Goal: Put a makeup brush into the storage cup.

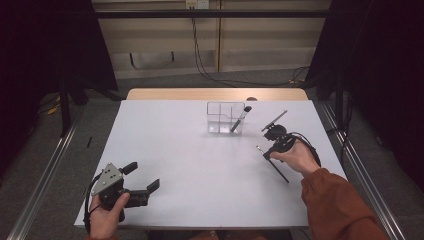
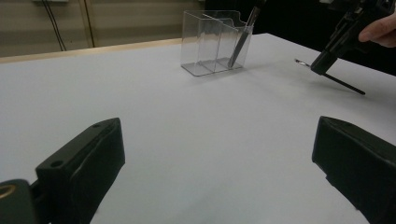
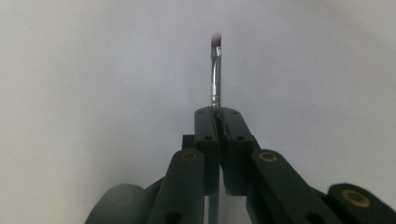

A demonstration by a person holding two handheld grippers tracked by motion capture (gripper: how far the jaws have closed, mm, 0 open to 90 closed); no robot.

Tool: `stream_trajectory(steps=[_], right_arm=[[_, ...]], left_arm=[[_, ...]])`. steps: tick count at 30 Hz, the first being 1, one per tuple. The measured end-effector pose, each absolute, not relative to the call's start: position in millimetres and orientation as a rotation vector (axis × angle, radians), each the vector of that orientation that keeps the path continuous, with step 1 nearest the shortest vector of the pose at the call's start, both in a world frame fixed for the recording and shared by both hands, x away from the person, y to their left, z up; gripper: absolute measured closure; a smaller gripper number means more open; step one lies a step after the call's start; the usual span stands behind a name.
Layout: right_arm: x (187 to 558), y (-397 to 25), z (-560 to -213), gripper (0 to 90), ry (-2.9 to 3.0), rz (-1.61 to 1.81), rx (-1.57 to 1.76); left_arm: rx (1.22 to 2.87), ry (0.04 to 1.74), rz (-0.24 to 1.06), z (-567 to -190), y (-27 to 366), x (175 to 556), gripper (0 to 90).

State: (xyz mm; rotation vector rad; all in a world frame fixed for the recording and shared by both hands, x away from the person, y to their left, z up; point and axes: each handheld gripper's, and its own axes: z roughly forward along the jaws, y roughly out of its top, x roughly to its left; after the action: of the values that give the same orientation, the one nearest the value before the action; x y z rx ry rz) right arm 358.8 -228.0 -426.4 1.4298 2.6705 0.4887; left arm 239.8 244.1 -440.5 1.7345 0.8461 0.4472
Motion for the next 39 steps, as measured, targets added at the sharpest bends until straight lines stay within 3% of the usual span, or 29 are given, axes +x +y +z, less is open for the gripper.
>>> stream_trajectory(steps=[18,39], right_arm=[[344.2,-236.7,-402.2,86.7,2.501,0.856,1.332],[326.7,-247.8,-399.9,86.6,2.220,1.283,1.243]], left_arm=[[1.726,0.851,0.450,-440.3,244.9,239.9,2.5],[1.724,0.853,0.454,-440.1,244.9,239.5,2.6]])
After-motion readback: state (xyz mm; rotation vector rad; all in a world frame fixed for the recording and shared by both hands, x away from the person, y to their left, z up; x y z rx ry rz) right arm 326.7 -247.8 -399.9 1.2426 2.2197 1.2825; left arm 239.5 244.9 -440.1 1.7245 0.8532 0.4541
